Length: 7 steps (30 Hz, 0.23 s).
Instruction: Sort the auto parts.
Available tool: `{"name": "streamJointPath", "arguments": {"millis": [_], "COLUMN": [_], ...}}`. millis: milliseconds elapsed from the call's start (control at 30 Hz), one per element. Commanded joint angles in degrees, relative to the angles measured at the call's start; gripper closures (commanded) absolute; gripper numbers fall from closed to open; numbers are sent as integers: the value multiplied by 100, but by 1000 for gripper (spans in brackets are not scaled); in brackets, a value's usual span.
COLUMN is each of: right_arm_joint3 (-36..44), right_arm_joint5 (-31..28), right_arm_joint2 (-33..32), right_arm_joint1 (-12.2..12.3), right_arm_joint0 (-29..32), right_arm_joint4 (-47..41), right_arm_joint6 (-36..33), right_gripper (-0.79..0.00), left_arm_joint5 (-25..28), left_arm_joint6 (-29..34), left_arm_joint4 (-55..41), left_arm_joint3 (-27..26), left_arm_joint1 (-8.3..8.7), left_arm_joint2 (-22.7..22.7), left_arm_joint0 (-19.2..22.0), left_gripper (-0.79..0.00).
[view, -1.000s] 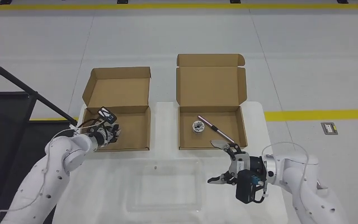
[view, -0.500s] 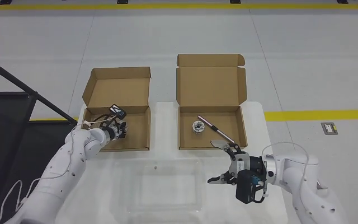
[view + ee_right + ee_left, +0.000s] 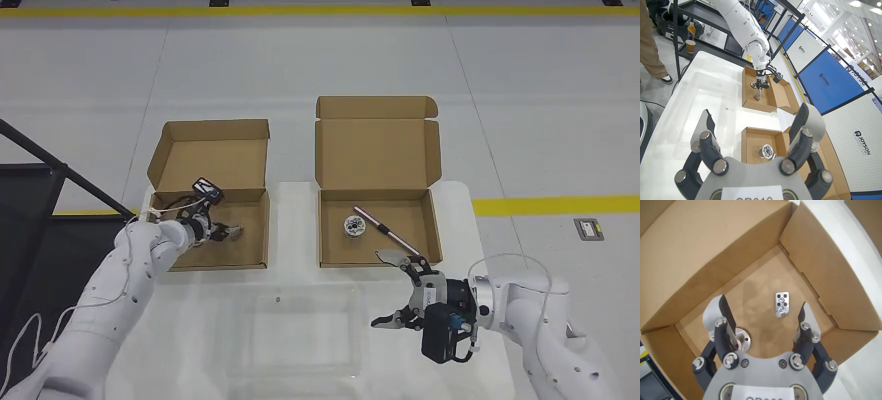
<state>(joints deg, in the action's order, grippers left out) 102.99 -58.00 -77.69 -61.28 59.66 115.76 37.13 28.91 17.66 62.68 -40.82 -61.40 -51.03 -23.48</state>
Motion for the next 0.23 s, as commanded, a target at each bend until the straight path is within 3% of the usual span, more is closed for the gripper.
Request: {"name": "streamJointPath", "arguments": {"millis": [0,200], "right_arm_joint3": [0,0], "right_arm_joint5": [0,0], "right_arm_joint2": [0,0], "right_arm_joint1": [0,0], "right_arm_joint0": [0,0], "right_arm_joint4": [0,0], "right_arm_joint6": [0,0], "right_gripper": [-785,-785], "left_arm_joint5": [106,453], "left_arm_joint6": [0,294], "left_arm_joint4": [-25,-440], "left_arm_joint3": [-254,-1498], "left_arm_joint1": [81,399], "left_arm_joint2": [-214,-1105], "left_arm_joint0": [-101,-758], "left_gripper": [-785,-785]}}
